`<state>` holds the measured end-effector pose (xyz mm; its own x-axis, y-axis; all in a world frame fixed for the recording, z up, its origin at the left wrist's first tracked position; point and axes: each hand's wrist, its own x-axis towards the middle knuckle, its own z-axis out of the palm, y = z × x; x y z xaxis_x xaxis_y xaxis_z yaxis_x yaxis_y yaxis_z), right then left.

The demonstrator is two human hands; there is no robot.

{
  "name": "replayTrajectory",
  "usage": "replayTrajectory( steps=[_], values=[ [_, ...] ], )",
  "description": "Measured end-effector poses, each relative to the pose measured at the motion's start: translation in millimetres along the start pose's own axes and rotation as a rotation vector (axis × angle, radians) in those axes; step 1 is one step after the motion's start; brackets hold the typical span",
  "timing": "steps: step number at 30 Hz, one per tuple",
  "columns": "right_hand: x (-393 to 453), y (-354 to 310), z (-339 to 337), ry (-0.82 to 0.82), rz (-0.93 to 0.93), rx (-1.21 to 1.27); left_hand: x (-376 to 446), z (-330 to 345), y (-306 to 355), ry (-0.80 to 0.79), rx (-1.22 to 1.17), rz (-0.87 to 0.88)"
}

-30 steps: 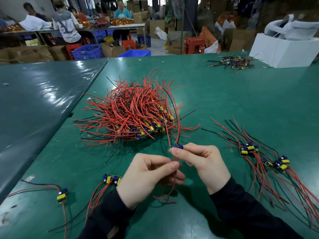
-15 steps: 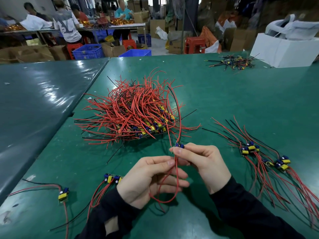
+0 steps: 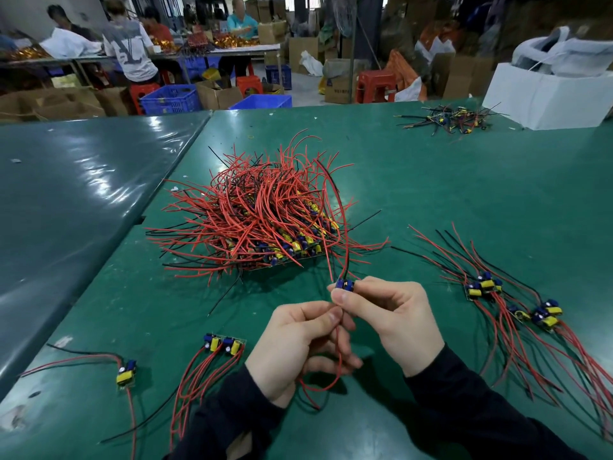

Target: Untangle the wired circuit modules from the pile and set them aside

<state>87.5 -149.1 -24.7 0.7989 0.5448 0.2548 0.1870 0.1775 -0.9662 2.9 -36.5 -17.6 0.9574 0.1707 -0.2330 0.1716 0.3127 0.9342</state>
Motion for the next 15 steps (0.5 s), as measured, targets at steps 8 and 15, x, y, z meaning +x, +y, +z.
replayTrajectory(
  steps=[8, 15],
  values=[
    [5.4, -9.1, -5.4, 0.129, 0.119, 0.122, 2.6, 10.1, -13.9, -0.020, 0.072, 0.036],
    [8.3, -16.1, -9.4, 0.159, 0.265, 0.264, -3.0, 14.7, -6.9, -0.194, -0.144, -0.079]
  ],
)
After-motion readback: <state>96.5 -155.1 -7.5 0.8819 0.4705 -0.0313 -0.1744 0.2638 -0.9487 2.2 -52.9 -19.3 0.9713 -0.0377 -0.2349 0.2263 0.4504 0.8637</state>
